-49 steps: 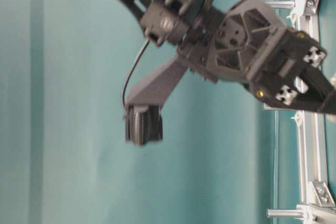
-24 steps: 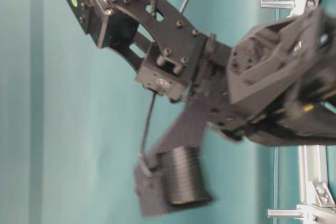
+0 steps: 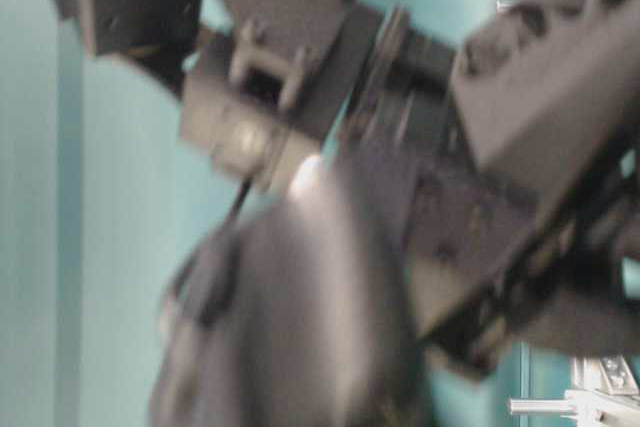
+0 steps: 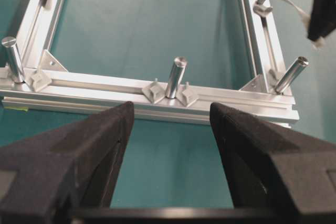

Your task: Move the cable alternately left and right between 8 pins so it hooks onto each one.

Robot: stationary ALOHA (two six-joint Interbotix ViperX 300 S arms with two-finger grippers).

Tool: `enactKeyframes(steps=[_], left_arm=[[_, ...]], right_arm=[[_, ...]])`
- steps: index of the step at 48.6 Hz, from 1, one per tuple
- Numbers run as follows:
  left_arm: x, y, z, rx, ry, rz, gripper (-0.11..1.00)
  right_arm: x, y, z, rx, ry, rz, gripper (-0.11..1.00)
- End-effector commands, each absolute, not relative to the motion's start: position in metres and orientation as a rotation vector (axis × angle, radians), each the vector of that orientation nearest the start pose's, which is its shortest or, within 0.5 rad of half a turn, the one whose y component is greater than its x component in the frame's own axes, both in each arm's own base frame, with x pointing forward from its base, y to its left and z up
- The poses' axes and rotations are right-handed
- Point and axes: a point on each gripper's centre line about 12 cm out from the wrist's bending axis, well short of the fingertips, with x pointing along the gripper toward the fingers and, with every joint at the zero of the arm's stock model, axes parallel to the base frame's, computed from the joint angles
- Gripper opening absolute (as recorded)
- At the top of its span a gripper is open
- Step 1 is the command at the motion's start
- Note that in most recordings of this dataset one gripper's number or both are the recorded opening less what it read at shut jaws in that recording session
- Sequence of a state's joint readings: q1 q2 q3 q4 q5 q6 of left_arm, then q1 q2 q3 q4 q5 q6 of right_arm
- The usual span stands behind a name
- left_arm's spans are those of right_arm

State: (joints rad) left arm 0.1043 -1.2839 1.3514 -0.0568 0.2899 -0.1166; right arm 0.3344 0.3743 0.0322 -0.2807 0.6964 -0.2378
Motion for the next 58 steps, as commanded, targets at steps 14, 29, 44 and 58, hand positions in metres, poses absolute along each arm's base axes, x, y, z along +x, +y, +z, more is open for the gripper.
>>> enactKeyframes(steps=[14, 29, 44, 58], left_arm=[[0.140, 0.012, 0.211, -0.188, 0.340, 0.113, 0.64], [0.140, 0.012, 0.211, -0.190, 0.338, 0.114, 0.64], [0.140, 0.012, 0.211, -0.190, 0.339, 0.114, 0.64], [0.140, 0.012, 0.211, -0.188, 0.339, 0.114, 0.64]], right_arm=[[0.525, 0.176, 0.190, -0.606, 0.873, 0.386, 0.14], [0.554, 0.197, 0.183, -0.462, 0.876, 0.409, 0.14], [0.597, 0.163, 0.192, -0.195, 0.855, 0.227, 0.14], [0.616, 0.118, 0.188, 0.056, 0.851, 0.059, 0.14]])
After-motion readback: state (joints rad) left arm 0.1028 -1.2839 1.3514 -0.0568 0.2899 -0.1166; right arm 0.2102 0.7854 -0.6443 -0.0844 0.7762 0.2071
